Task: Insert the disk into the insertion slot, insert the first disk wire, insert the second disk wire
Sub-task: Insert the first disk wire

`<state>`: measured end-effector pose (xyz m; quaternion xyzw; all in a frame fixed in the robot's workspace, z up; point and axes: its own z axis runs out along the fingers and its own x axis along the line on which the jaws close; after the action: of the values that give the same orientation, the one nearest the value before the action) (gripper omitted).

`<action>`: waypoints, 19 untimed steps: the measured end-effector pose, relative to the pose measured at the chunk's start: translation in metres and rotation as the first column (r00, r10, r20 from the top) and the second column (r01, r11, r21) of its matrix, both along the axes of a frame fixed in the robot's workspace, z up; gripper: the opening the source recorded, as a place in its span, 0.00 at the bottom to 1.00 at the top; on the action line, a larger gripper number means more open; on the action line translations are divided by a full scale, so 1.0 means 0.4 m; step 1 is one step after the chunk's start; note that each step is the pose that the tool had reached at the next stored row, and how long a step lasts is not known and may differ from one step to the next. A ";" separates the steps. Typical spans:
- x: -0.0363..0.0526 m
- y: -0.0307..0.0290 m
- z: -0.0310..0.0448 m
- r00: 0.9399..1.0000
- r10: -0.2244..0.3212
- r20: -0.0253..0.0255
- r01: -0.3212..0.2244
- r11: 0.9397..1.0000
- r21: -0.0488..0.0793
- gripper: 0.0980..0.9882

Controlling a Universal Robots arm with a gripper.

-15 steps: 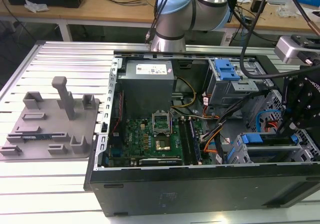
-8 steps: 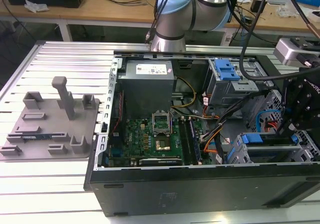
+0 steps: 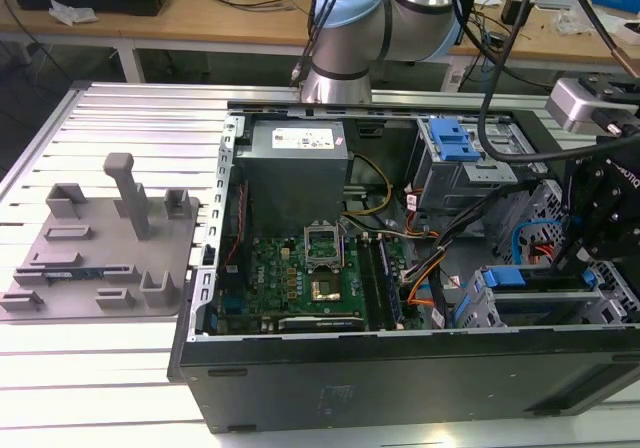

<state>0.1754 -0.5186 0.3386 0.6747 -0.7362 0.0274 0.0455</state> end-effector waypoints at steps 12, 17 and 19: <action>-0.001 0.015 0.049 0.999 0.048 0.008 -0.048 0.999 0.003 0.07; -0.011 0.011 0.047 0.998 0.059 0.008 -0.059 0.998 0.004 0.07; -0.009 0.011 0.047 0.998 0.059 0.008 -0.059 0.998 0.004 0.07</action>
<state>0.1717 -0.5144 0.3573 0.6962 -0.7161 0.0298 0.0404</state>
